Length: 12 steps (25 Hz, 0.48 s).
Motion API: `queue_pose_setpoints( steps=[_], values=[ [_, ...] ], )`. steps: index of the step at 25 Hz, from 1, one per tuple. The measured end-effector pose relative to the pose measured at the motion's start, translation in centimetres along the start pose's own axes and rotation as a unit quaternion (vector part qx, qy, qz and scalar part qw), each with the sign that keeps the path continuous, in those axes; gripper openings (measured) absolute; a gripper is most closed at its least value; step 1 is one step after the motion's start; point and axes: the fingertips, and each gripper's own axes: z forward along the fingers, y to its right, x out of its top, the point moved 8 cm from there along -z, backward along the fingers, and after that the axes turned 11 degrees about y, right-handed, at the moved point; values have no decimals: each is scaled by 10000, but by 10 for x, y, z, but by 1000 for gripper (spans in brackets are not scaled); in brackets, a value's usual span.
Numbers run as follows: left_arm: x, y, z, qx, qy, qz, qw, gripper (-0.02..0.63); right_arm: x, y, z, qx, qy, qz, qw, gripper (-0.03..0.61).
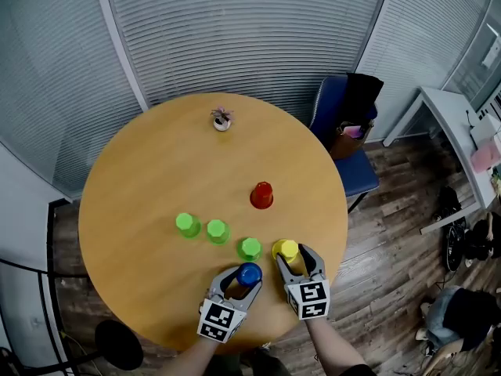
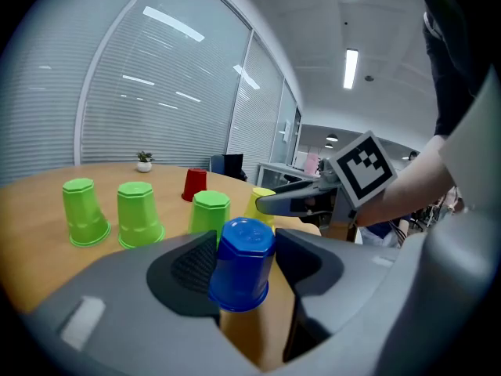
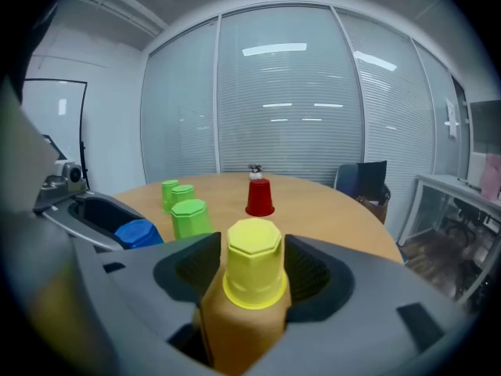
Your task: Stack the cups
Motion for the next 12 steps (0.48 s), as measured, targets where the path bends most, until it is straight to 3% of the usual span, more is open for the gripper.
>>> queue_pose_setpoints(
  steps=[6,12],
  values=[
    [-1,-5,-4,-139,67,70,9999,233,4,-14,-4,66,70,-281,9996,223],
    [5,-11,-37,3,258,86,9996,232,15,-48,-27,124,266,-74,9995,222]
  ],
)
